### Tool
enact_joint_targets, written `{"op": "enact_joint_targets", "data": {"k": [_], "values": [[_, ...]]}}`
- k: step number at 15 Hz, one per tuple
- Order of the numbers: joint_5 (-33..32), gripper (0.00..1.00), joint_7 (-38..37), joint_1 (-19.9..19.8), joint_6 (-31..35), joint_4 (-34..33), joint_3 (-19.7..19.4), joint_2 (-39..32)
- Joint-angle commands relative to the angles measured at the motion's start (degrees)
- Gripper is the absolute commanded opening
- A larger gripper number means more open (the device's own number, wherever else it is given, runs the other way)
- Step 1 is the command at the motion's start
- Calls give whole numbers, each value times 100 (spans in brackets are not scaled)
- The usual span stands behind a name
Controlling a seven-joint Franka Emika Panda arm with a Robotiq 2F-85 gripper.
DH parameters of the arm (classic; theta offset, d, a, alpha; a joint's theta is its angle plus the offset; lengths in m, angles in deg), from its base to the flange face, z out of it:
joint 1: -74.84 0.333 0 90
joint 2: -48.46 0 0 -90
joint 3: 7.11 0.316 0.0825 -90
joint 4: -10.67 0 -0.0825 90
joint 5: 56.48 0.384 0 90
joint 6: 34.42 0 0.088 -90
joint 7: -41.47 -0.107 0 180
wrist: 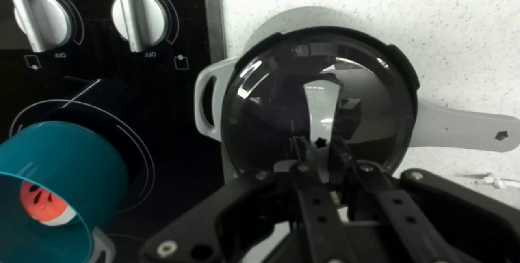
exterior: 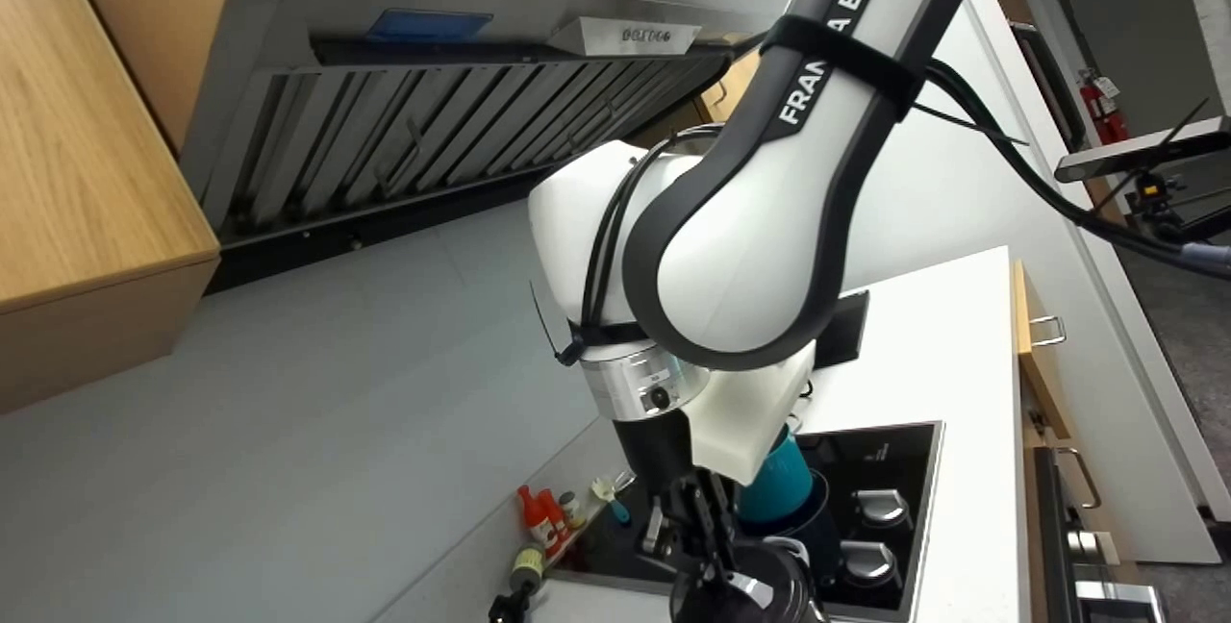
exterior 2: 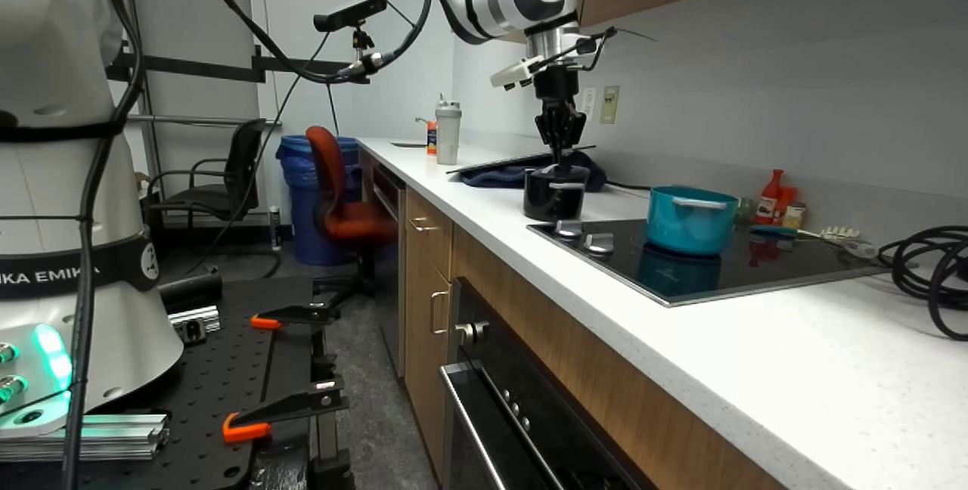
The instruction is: Uncover the black pot and put the lid on the counter
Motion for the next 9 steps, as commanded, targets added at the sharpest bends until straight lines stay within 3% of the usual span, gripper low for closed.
{"op": "enact_joint_targets", "data": {"k": [1, 9], "values": [[-58, 4, -81, 184, -168, 154, -101, 325], [-339, 4, -34, 442, -447, 301, 122, 841]]}}
